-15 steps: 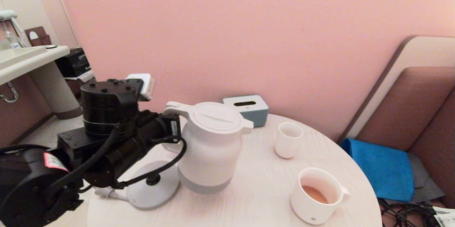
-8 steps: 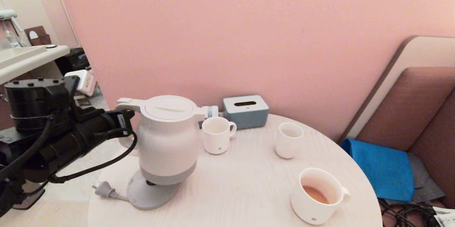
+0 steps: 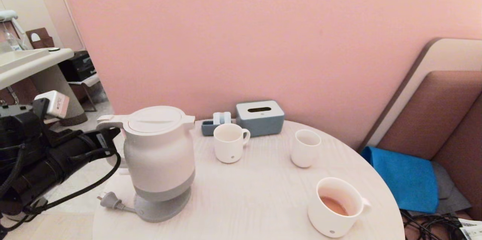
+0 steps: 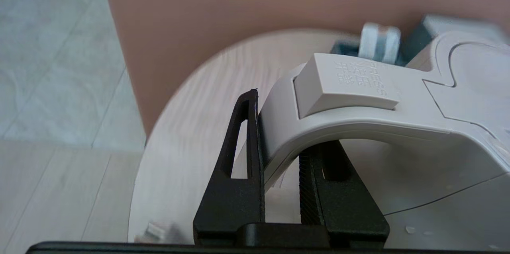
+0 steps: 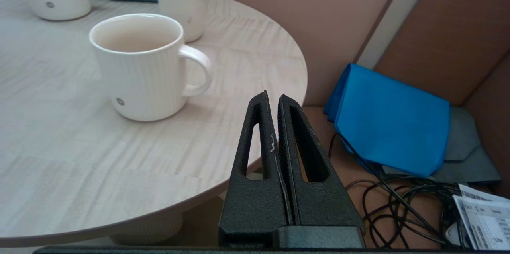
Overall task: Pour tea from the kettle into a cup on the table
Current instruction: Put down the kettle on the table
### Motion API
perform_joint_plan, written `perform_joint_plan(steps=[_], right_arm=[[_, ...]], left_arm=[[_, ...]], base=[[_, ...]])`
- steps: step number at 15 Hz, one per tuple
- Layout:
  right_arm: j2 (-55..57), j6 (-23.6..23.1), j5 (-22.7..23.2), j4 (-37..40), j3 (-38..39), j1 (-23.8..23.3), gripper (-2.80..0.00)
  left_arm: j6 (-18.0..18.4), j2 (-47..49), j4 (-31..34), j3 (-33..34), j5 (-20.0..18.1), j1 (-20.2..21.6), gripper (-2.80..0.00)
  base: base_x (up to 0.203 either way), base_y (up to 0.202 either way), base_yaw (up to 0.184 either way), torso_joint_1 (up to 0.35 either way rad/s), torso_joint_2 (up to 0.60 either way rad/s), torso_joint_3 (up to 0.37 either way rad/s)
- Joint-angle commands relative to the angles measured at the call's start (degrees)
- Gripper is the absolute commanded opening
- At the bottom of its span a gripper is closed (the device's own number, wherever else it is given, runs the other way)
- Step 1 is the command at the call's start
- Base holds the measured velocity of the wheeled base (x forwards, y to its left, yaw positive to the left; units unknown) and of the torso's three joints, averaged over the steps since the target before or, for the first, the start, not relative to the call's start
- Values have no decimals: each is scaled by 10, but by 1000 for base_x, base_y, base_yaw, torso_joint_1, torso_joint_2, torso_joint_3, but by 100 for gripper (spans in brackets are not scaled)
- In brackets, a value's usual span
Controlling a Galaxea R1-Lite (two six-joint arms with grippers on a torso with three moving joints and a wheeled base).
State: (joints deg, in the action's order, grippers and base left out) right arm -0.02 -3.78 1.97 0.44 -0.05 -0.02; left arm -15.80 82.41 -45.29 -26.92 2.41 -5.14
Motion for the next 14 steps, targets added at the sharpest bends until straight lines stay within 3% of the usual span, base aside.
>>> perform_joint_plan(steps=[1,3,10,14], right_arm=[[0,-1,0,0,0,-1,-280],[0,0,0,0,0,-1,-280],[0,0,0,0,0,0,-280],[0,0,0,0,0,0,-280]], left_arm=[[-1,6,-22,32,0,1,-280],[0,21,-77,61,-1,2,-280],[0,52,-130,104,-1,28,-280],[3,90,-200,132,-5,40,-280]], base=[[0,0,0,0,0,0],[0,0,0,0,0,0],[0,0,0,0,0,0],[0,0,0,0,0,0]])
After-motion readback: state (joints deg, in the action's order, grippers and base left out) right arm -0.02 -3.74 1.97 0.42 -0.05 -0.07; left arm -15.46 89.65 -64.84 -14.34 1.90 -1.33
